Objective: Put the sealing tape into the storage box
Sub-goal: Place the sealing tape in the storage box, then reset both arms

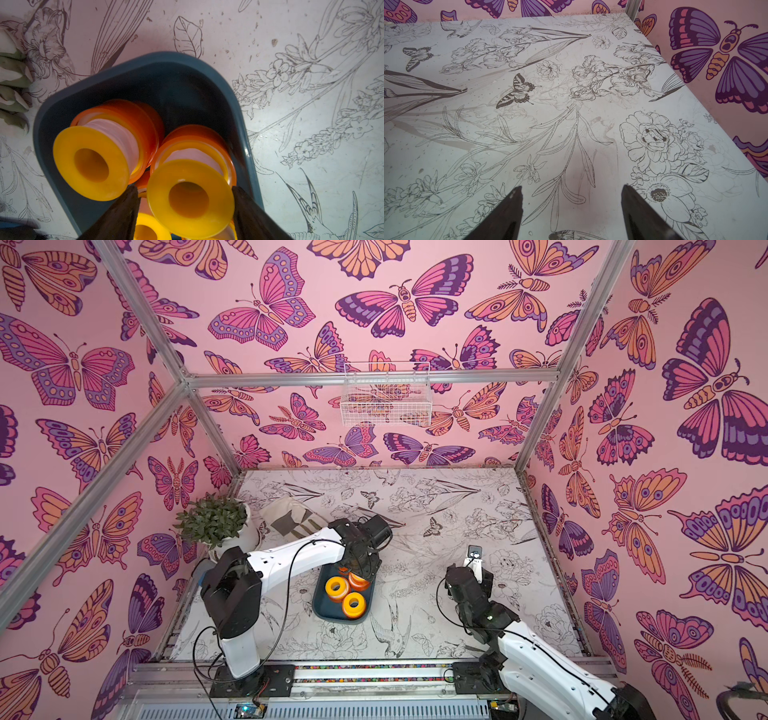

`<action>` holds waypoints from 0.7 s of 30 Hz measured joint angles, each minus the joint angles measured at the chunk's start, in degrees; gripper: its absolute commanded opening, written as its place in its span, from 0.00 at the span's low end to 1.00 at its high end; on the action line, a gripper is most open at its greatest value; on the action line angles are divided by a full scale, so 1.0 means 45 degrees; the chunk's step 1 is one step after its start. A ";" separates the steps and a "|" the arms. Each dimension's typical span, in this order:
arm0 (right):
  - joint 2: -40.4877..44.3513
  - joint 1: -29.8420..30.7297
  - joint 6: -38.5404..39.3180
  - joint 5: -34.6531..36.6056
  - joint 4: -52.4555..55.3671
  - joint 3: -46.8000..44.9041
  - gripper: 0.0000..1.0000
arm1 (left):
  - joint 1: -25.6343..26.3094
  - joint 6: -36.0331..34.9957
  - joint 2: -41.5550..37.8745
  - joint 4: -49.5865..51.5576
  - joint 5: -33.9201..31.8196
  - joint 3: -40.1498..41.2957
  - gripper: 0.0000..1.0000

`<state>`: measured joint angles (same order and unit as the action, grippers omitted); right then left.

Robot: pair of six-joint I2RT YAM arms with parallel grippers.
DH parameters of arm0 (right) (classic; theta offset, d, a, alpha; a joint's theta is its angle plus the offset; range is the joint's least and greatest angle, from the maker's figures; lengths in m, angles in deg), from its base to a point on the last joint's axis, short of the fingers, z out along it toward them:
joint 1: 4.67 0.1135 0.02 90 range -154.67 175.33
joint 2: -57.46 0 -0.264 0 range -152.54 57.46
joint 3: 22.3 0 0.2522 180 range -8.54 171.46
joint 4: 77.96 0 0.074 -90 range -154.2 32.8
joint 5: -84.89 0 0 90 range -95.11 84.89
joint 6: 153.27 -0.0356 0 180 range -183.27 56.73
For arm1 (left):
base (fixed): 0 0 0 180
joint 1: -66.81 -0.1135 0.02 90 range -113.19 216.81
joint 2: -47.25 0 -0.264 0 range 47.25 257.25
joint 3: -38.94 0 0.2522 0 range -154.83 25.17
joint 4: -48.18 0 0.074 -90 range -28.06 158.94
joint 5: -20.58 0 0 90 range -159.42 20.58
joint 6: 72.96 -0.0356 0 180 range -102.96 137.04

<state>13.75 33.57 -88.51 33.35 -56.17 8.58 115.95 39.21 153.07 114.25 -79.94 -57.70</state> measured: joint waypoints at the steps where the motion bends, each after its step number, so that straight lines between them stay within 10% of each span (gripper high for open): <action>1: -0.0010 0.0000 0.0005 0.0000 0.0000 0.0005 0.78 | 0.0000 0.0005 -0.0092 0.0000 -0.0010 0.0010 0.77; 21: 0.0753 0.0000 0.0729 0.0015 -0.0568 0.0423 0.84 | -0.0704 0.0665 -0.8796 -0.2987 -0.4794 0.5100 0.97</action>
<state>17.14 33.57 -85.23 33.41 -58.72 10.48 112.78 42.21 113.49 100.81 -101.51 -34.75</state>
